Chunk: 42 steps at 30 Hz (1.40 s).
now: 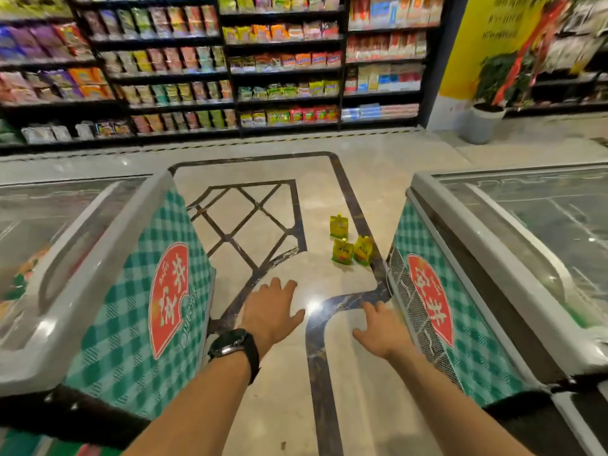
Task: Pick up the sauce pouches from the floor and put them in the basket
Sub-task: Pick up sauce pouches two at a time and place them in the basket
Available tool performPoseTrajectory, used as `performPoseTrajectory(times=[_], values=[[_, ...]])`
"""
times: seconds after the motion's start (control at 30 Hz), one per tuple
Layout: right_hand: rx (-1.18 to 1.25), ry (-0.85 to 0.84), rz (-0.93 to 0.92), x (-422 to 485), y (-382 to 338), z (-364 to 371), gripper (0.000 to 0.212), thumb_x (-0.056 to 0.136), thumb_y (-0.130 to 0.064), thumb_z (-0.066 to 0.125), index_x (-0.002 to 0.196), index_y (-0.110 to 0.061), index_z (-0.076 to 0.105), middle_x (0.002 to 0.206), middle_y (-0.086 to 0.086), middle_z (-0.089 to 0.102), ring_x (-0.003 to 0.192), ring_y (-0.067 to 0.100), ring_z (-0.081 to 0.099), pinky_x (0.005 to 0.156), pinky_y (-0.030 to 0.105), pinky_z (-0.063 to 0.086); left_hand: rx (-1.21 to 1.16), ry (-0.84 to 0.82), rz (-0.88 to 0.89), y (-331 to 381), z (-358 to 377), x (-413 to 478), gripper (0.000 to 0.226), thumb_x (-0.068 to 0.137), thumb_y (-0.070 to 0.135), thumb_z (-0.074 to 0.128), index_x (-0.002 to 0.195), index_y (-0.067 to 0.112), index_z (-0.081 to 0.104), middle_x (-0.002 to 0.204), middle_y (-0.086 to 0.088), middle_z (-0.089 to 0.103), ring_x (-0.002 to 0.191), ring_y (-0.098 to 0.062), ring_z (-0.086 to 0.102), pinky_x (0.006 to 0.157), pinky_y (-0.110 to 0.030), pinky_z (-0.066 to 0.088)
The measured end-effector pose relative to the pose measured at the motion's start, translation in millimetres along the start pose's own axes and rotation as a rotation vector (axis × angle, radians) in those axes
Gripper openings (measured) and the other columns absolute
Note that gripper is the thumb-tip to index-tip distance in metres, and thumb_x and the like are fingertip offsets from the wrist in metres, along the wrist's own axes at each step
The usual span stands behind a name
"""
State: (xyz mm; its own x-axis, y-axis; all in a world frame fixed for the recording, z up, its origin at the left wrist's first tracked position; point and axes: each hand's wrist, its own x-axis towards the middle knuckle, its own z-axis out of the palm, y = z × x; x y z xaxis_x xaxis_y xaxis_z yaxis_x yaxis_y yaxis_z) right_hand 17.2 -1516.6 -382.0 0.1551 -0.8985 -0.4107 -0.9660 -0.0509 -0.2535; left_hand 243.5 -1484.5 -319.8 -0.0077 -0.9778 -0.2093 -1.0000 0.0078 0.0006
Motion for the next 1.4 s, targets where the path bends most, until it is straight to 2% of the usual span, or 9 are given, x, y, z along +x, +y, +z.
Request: performPoseTrajectory(times=[0.17, 0.3, 0.47, 0.63, 0.8, 0.97, 1.1, 1.23, 1.4], values=[[0.008, 0.042, 0.014, 91, -12, -37, 0.058, 0.094, -0.04, 0.053, 0.146, -0.022, 0.036, 0.146, 0.01, 0.038, 0.132, 0.031, 0.041, 0.098, 0.043, 0.045, 0.015, -0.021, 0.058, -25, -5, 111, 0.062, 0.097, 0.058, 0.043, 0.148, 0.025, 0.03, 0.141, -0.009, 0.046, 0.122, -0.029, 0.055, 0.093, -0.041, 0.048], [0.018, 0.067, 0.106, 163, -14, -73, 0.06, 0.094, -0.045, 0.052, 0.147, -0.024, 0.034, 0.147, 0.01, 0.038, 0.132, 0.031, 0.042, 0.099, 0.046, 0.047, 0.029, 0.0, 0.123, -52, -21, 209, 0.061, 0.097, 0.057, 0.045, 0.147, 0.024, 0.032, 0.143, -0.009, 0.047, 0.126, -0.029, 0.053, 0.095, -0.039, 0.048], [0.048, 0.099, 0.201, 234, -20, -121, 0.065, 0.092, -0.044, 0.055, 0.149, -0.024, 0.032, 0.144, 0.01, 0.04, 0.131, 0.031, 0.043, 0.099, 0.046, 0.047, 0.085, -0.016, 0.164, -75, -46, 319, 0.057, 0.098, 0.057, 0.043, 0.142, 0.023, 0.036, 0.137, -0.009, 0.049, 0.118, -0.028, 0.056, 0.09, -0.04, 0.05], [0.058, 0.093, 0.283, 307, 1, -151, 0.063, 0.092, -0.042, 0.058, 0.147, -0.024, 0.033, 0.142, 0.01, 0.044, 0.129, 0.029, 0.045, 0.099, 0.04, 0.045, 0.095, -0.032, 0.27, -58, -52, 416, 0.058, 0.099, 0.055, 0.042, 0.146, 0.022, 0.034, 0.14, -0.009, 0.047, 0.121, -0.029, 0.055, 0.09, -0.038, 0.049], [0.058, 0.028, 0.295, 417, 44, -164, 0.062, 0.092, -0.04, 0.055, 0.147, -0.021, 0.033, 0.144, 0.012, 0.04, 0.131, 0.032, 0.043, 0.102, 0.043, 0.045, 0.162, -0.077, 0.292, -35, -35, 528, 0.056, 0.1, 0.054, 0.039, 0.146, 0.022, 0.034, 0.137, -0.008, 0.048, 0.119, -0.029, 0.055, 0.08, -0.037, 0.047], [0.083, -0.114, 0.272, 545, 93, -154, 0.065, 0.093, -0.042, 0.052, 0.149, -0.021, 0.029, 0.149, 0.014, 0.033, 0.133, 0.035, 0.038, 0.101, 0.047, 0.045, 0.242, -0.18, 0.276, -12, 4, 640, 0.054, 0.1, 0.053, 0.038, 0.143, 0.021, 0.032, 0.135, -0.01, 0.047, 0.113, -0.028, 0.055, 0.077, -0.036, 0.046], [0.099, -0.217, 0.282, 635, 131, -118, 0.06, 0.091, -0.038, 0.053, 0.144, -0.019, 0.034, 0.144, 0.014, 0.038, 0.129, 0.035, 0.041, 0.099, 0.044, 0.045, 0.242, -0.224, 0.299, 4, 55, 725, 0.054, 0.099, 0.055, 0.039, 0.142, 0.022, 0.033, 0.139, -0.009, 0.046, 0.116, -0.029, 0.055, 0.083, -0.037, 0.05], [0.108, -0.25, 0.293, 728, 177, -59, 0.06, 0.089, -0.039, 0.054, 0.143, -0.02, 0.035, 0.143, 0.015, 0.038, 0.127, 0.036, 0.044, 0.099, 0.044, 0.046, 0.267, -0.253, 0.325, 23, 138, 807, 0.057, 0.099, 0.055, 0.038, 0.146, 0.024, 0.03, 0.145, -0.007, 0.042, 0.122, -0.028, 0.053, 0.081, -0.038, 0.051], [0.054, -0.216, 0.299, 841, 234, 34, 0.063, 0.088, -0.042, 0.059, 0.139, -0.014, 0.036, 0.144, 0.017, 0.038, 0.127, 0.037, 0.044, 0.097, 0.045, 0.048, 0.289, -0.249, 0.387, 34, 269, 893, 0.057, 0.099, 0.053, 0.042, 0.145, 0.023, 0.029, 0.135, -0.007, 0.044, 0.116, -0.028, 0.054, 0.079, -0.04, 0.051]])
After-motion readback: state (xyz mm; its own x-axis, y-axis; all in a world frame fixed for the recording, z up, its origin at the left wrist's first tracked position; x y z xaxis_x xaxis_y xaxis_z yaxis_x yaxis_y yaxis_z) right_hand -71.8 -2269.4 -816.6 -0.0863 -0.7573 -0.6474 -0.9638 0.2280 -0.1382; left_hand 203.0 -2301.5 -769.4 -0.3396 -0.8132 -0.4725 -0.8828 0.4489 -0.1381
